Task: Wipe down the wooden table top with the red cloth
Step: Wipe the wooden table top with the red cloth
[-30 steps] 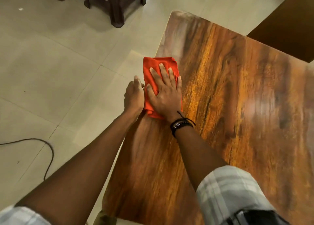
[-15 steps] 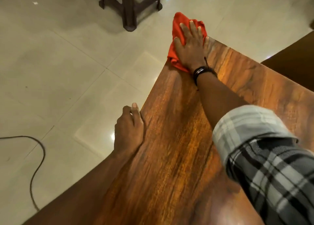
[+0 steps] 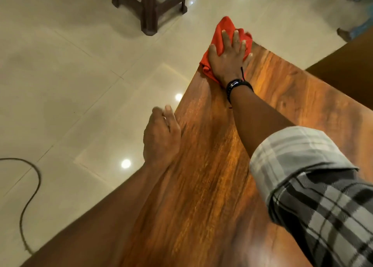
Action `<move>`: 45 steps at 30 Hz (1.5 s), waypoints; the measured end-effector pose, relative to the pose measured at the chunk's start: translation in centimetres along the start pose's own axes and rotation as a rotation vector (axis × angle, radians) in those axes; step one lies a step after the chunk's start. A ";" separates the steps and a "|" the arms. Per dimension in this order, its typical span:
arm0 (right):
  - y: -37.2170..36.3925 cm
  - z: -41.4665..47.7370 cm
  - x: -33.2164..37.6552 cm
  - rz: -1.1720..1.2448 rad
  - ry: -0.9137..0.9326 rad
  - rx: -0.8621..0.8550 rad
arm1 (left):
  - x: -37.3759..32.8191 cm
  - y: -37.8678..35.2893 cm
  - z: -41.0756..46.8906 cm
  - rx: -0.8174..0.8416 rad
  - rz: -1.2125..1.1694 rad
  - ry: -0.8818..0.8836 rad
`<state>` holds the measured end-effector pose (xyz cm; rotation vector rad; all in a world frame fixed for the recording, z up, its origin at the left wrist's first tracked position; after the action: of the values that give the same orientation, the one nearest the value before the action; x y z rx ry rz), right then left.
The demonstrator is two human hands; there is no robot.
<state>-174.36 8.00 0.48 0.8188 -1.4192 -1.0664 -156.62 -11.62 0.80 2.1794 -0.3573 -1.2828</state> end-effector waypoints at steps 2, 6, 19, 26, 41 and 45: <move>-0.4 -3.7 1.7 0.000 0.023 0.006 | -0.1 0.3 -0.1 -0.001 -0.078 -0.011; -1.6 -12.7 5.9 -0.006 0.040 0.025 | 1.4 1.8 0.7 0.085 -0.406 0.116; -4.4 -46.7 18.1 0.018 0.126 -0.005 | 10.9 12.1 -7.8 0.075 -0.213 -0.232; -1.2 -50.1 10.5 -0.018 0.102 -0.019 | 7.6 7.1 -11.0 0.196 0.004 -0.579; 10.7 -46.7 -22.8 -0.034 -0.032 -0.102 | -1.8 -16.8 -29.6 0.413 0.301 -0.741; 16.3 -51.0 -37.3 -0.084 -0.133 -0.163 | -3.5 -25.1 -37.5 0.453 0.417 -0.737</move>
<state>-117.59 40.19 0.50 0.7052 -1.3966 -1.3036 -127.54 23.02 2.09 1.7163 -1.4256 -1.8287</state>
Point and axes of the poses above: each hand's wrist, its own z-axis towards the middle knuckle, its own y-axis out of the back of the hand, x = y × z, the point moved 2 cm from there along z, towards the middle knuckle, and after that the axes turned 13 degrees about y, right-handed, at the moved point
